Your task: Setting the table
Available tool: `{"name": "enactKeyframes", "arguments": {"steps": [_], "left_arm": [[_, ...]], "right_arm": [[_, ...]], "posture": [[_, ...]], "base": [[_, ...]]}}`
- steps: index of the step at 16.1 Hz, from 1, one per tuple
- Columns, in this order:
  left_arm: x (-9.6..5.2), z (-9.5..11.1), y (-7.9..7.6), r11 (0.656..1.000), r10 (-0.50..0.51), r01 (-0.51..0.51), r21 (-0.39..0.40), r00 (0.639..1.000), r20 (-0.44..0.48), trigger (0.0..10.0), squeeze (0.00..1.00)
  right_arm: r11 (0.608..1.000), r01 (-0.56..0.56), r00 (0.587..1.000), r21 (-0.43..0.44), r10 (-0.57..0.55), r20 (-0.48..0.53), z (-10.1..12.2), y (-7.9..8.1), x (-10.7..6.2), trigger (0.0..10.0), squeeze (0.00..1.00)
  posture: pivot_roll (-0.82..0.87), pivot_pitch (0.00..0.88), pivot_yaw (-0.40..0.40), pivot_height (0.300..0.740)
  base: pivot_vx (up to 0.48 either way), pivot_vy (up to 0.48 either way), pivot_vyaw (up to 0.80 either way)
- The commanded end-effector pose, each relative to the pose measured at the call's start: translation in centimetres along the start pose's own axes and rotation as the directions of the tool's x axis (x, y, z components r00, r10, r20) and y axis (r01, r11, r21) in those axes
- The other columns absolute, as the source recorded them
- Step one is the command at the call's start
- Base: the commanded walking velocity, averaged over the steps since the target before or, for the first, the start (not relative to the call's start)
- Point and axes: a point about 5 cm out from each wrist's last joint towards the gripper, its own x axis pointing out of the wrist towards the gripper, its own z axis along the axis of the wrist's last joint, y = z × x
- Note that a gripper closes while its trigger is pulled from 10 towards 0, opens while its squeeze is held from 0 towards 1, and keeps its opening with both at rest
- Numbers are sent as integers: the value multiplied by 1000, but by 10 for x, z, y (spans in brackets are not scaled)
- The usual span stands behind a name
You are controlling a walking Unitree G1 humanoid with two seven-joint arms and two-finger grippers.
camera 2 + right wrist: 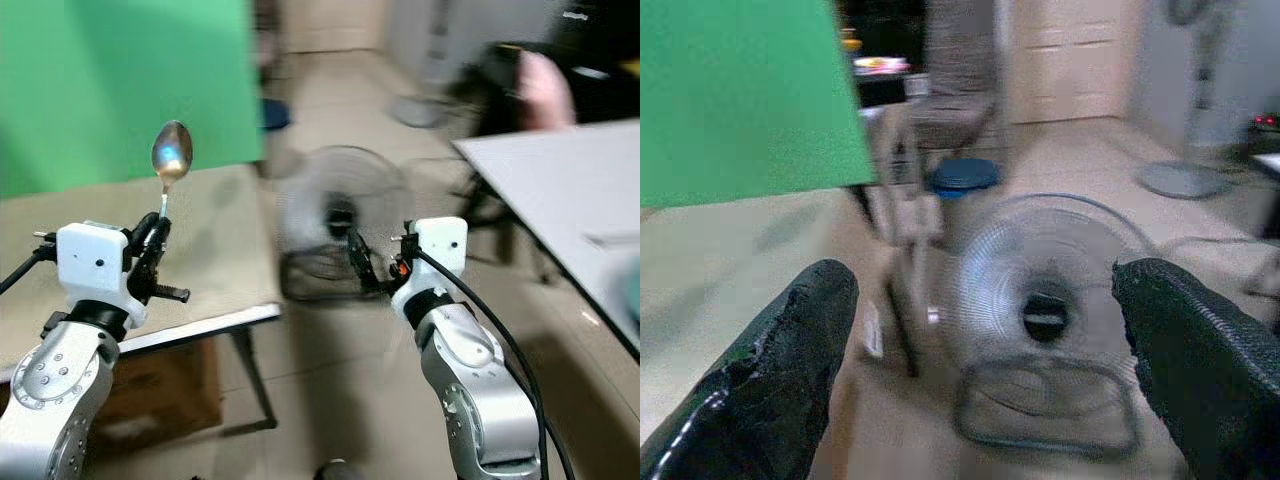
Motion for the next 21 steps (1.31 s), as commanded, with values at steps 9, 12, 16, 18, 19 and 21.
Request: {"name": "enactKeyframes", "arguments": {"steps": [9, 12, 16, 18, 19, 21], "left_arm": [[-2, 5, 2, 1000, 3, -3, 22, 1000, 31, 10000, 0], [-2, 5, 3, 1000, 13, -13, 16, 1000, 29, 10000, 0], [-3, 5, 5, 1000, 26, -26, -3, 999, 28, 10000, 0], [-4, 4, 5, 1000, 27, -27, -8, 999, 26, 10000, 0], [-4, 4, 4, 1000, 25, -25, -15, 999, 24, 10000, 0], [-5, 3, 4, 1000, 19, -19, -23, 1000, 22, 10000, 0]], "right_arm": [[1000, 21, 1000, -10, -21, -6, 2, -2, -2, 10000, 0], [1000, 8, 1000, -10, -9, -11, 2, -1, -1, 10000, 0], [1000, -13, 1000, -13, 13, -15, 2, 1, -1, 10000, 0], [1000, -14, 1000, -13, 14, -17, 3, 1, -1, 10000, 0], [1000, -14, 1000, -13, 14, -18, 3, 0, -1, 10000, 0], [1000, -9, 1000, -12, 9, -20, 3, 0, -1, 10000, 0]], "posture": [[-90, 20, 17, 740], [-89, 20, 14, 740], [-90, 19, 10, 740], [-90, 19, 8, 740], [-91, 20, 7, 740], [-91, 20, 7, 740]], "base": [[0, 0, -444], [0, 0, -800], [0, 0, -200], [0, 0, -400], [0, 0, 0], [0, 0, 0]]}}
